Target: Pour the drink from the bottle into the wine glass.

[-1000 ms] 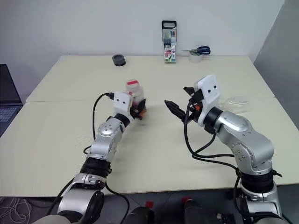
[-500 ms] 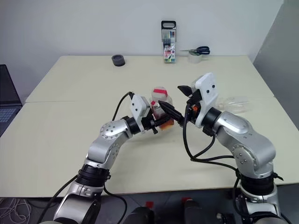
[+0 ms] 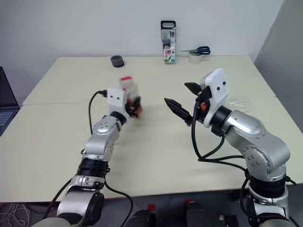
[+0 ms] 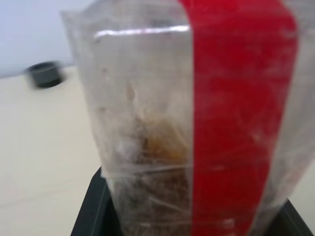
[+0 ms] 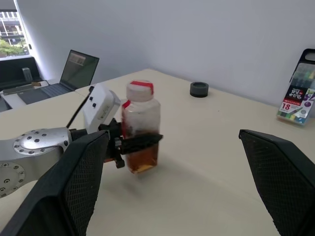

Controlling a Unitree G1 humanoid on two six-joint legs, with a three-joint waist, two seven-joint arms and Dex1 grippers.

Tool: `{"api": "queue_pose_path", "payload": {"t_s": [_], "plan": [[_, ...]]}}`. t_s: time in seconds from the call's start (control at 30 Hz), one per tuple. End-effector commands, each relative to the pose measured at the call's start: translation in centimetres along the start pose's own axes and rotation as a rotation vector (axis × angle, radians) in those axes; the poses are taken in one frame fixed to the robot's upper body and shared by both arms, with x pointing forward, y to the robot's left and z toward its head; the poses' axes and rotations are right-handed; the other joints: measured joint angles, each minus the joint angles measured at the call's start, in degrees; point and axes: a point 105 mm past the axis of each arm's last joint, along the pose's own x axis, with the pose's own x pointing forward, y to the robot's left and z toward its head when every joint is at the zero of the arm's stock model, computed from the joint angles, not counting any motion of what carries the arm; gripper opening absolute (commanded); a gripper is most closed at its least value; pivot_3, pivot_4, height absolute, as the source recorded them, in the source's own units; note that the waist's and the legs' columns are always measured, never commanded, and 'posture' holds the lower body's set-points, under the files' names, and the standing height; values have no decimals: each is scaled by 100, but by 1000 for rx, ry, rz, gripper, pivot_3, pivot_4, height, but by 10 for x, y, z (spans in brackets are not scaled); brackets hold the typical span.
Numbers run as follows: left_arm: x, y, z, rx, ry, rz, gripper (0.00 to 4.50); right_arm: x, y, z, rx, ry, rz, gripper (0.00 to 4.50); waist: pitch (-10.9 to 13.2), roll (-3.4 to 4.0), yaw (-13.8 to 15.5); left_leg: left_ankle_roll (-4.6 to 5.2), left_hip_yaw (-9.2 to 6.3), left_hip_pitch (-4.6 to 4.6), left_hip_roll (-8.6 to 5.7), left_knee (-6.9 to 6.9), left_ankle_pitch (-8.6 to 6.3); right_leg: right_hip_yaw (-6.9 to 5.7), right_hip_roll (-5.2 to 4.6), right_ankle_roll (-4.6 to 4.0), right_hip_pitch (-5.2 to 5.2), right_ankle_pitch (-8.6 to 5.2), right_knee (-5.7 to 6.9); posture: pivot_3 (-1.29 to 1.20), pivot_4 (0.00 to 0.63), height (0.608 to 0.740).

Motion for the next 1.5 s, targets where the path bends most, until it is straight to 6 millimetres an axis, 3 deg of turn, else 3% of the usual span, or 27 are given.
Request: {"api": "queue_pose_path", "payload": {"t_s": [0.03,0.37,0.67,0.97,1.5], "plan": [[-2,6,3,-14,-40,63,1662,-4,8,10,-19,-37,40,4500,0,-1,45,0,-1,0,-3,2,0,0,-5,1,2,0,-1,0,150,740],[-5,19,-17,-63,-38,113,1662,0,7,8,-17,-25,58,4500,-1,-1,125,0,4,4,-6,5,0,-2,-12,3,4,2,1,0,150,740],[-11,22,-22,-45,-40,127,4488,-1,3,3,-23,1,48,4500,-1,-2,118,0,6,6,-6,5,0,-3,-11,3,3,2,6,0,150,740],[-13,9,6,28,-119,103,4488,0,-1,1,-26,3,32,4500,-1,-2,124,0,6,5,-6,6,0,-1,-12,3,4,2,5,0,150,740],[-7,9,48,59,-193,127,4488,2,-3,2,-36,-4,23,4500,-1,-2,125,0,7,4,-6,6,0,-3,-11,3,4,2,5,0,150,740]]}}
